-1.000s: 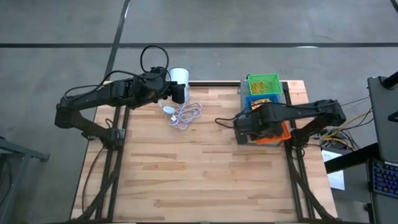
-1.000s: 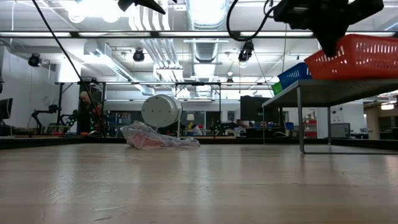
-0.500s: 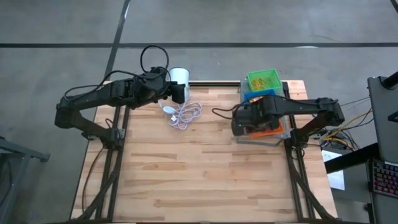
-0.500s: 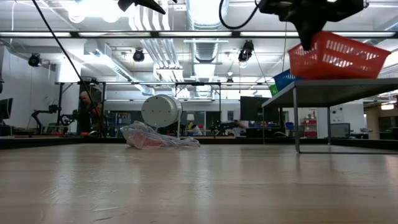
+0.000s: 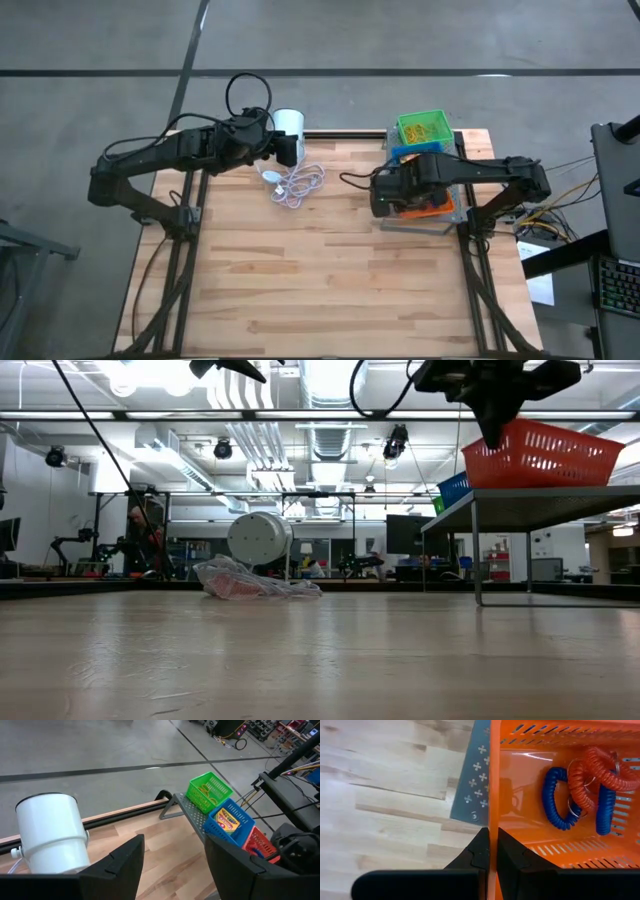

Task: Pick & Place Office Desk Supplies
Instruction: Put the orange bin filled with spring keychains on the shelf

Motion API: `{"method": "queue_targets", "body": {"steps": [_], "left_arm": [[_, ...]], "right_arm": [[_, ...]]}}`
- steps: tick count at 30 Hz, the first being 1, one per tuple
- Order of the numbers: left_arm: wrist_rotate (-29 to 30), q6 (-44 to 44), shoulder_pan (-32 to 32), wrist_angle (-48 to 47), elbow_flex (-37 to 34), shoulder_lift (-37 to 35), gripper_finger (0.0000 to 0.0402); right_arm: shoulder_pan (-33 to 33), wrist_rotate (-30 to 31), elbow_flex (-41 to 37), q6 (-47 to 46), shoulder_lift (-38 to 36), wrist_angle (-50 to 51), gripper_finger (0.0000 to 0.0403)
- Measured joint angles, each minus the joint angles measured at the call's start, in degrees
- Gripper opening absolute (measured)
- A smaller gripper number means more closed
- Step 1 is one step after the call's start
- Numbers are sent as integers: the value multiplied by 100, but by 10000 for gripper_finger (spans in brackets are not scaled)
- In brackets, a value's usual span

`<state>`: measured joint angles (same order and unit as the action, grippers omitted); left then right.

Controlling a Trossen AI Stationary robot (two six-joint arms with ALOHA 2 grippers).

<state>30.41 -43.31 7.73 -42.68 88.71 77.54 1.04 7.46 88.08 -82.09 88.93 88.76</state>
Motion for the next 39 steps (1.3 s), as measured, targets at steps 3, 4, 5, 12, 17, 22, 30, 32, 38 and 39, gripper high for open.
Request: {"method": "queue_targets", "body": {"steps": [3,4,5,12,17,22,30,32,38,39], "left_arm": [[1,-2,0,2,0,0,212],[0,-2,0,2,0,0,212],[2,-2,0,0,0,0,212],[0,-9,0,-2,0,0,212],[0,-9,0,-2,2,0,212],[0,-9,0,-2,2,0,212],[0,-9,0,-2,0,0,212],[0,-9,0,-2,2,0,212],[-1,-9,0,-2,1,0,212],[0,-9,0,-2,0,0,212]], "right_arm": [[0,1,-44,-79,117,43,13],[0,-16,-49,-88,149,43,13],[0,-21,-49,-86,188,40,13],[2,-9,-53,-43,205,38,13],[2,2,-53,-43,201,33,13],[2,4,-53,-41,201,27,13],[2,20,-55,65,201,40,13],[2,22,-55,62,201,40,13],[2,22,-55,60,201,40,13],[3,23,-55,62,201,42,13]]}}
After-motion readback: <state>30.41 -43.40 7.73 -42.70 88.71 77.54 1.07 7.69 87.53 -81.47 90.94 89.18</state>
